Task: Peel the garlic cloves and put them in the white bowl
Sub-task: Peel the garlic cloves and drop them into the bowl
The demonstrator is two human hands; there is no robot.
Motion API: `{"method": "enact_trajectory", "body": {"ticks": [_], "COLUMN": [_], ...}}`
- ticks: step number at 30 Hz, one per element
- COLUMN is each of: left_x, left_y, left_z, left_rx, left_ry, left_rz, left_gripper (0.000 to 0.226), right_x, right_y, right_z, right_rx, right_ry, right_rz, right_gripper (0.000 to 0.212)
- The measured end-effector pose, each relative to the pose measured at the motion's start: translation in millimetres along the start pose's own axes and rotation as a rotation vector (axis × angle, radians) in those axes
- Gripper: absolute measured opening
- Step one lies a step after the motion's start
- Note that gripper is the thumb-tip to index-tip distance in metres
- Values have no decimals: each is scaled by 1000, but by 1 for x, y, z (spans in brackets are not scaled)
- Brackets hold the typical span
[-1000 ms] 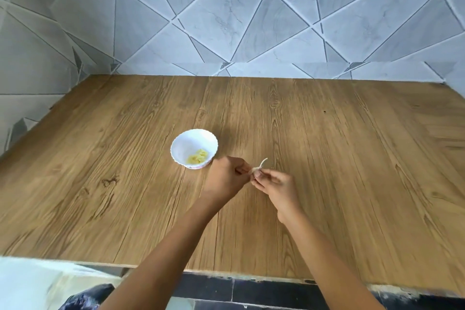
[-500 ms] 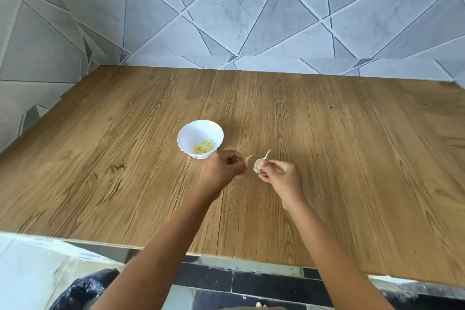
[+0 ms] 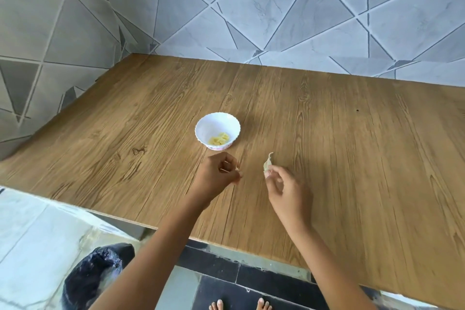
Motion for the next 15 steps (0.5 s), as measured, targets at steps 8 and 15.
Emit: {"method": "enact_trajectory", "body": {"ticks": [8, 15], "left_x": [-5, -4], "left_y": [3, 6], "left_z": [10, 6], "left_rx": [209, 276], "left_ry": [153, 288], "left_rz": [-457, -558], "left_gripper": [8, 19], "right_x": [9, 7], "right_y": [46, 50], "right_z": [57, 59], "right_rx": [264, 317], "right_ry": [-190, -150], "right_rz": [341, 355], "right_gripper": [54, 57]}}
Point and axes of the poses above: each hand's wrist, its own z-axis away from the middle knuckle, its own y-axis out of the palm, x = y × z, the point moved 9 cm from there along -z, towards the middle knuckle, and after that the axes turned 6 degrees about y, right-handed, at the moved point
